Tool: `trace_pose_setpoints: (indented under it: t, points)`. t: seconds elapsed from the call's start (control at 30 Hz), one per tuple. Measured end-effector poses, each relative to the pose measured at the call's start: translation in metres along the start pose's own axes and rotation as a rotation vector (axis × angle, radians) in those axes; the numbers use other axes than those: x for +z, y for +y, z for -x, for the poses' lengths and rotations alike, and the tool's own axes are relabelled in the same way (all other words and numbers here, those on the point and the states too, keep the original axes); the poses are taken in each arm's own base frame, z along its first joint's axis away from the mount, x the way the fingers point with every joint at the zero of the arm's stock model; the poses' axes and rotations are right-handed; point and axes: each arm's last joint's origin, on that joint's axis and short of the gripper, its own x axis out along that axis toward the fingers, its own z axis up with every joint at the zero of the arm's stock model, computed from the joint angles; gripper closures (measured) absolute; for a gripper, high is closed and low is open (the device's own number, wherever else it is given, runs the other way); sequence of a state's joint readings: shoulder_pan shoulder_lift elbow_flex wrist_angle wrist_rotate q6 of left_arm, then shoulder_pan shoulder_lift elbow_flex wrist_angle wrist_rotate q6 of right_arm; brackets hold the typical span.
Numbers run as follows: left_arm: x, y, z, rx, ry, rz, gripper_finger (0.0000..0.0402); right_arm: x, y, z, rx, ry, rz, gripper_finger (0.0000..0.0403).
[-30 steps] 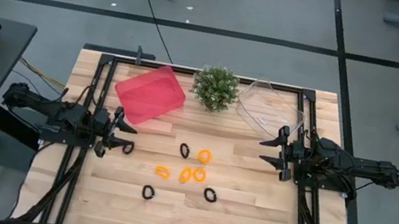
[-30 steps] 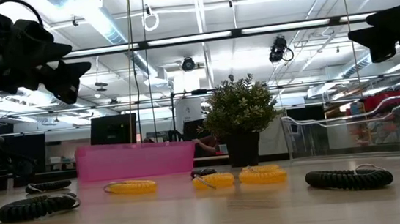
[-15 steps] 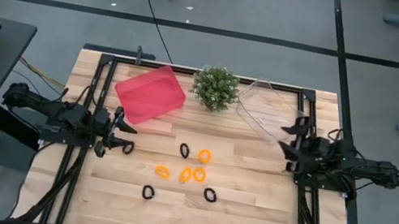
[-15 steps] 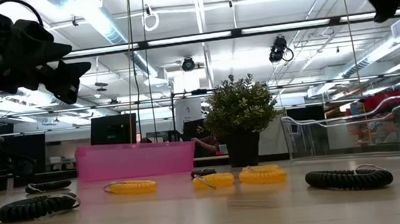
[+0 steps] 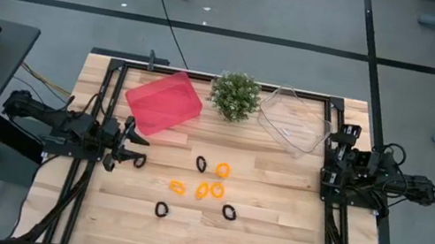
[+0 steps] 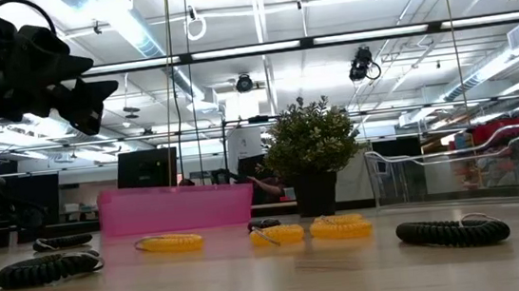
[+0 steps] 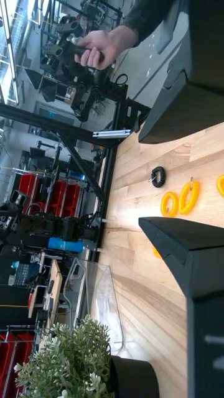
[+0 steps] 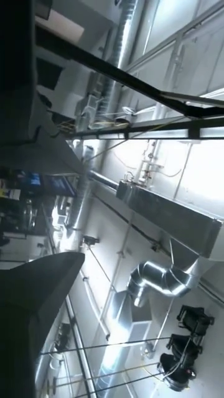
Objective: Sort spring keychains
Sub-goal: Put the yellow spring keychain into the transparent bin
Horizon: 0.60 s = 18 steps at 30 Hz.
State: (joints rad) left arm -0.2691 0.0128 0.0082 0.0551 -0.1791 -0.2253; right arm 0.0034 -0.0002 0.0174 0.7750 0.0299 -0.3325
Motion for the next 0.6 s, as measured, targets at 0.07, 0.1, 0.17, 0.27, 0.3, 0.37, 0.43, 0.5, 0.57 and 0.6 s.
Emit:
trace_pose_setpoints:
  t: [0.07,0.1,0.17,0.27,0.3,0.37,0.43,0.5,0.57,0.6]
  points:
    - [0.0,0.0,0.0,0.0,0.0,0.0,0.0193,0.0,0.0,0.0,0.0,-0.001,0.006,0.0188]
    - [0.0,0.0,0.0,0.0,0.0,0.0,0.0193,0.0,0.0,0.0,0.0,-0.002,0.006,0.0188]
    - [0.0,0.0,0.0,0.0,0.0,0.0,0.0193,0.0,0.0,0.0,-0.001,-0.005,-0.002,0.0188]
    - [0.0,0.0,0.0,0.0,0.0,0.0,0.0193,0.003,-0.001,0.0,-0.011,-0.033,-0.004,0.0188]
    - [0.0,0.0,0.0,0.0,0.0,0.0,0.0193,0.005,-0.002,0.0,-0.018,-0.055,-0.004,0.0188]
    - [0.0,0.0,0.0,0.0,0.0,0.0,0.0193,0.011,-0.004,0.001,-0.04,-0.117,-0.007,0.0188]
    - [0.0,0.0,0.0,0.0,0.0,0.0,0.0193,0.018,-0.006,0.002,-0.063,-0.184,-0.009,0.0188]
    - [0.0,0.0,0.0,0.0,0.0,0.0,0.0193,0.024,-0.008,0.003,-0.086,-0.254,-0.013,0.0188]
    - [0.0,0.0,0.0,0.0,0.0,0.0,0.0193,0.03,-0.011,0.005,-0.108,-0.317,-0.012,0.0188]
    - [0.0,0.0,0.0,0.0,0.001,0.0,0.0193,0.032,-0.011,0.006,-0.117,-0.341,-0.008,0.0188]
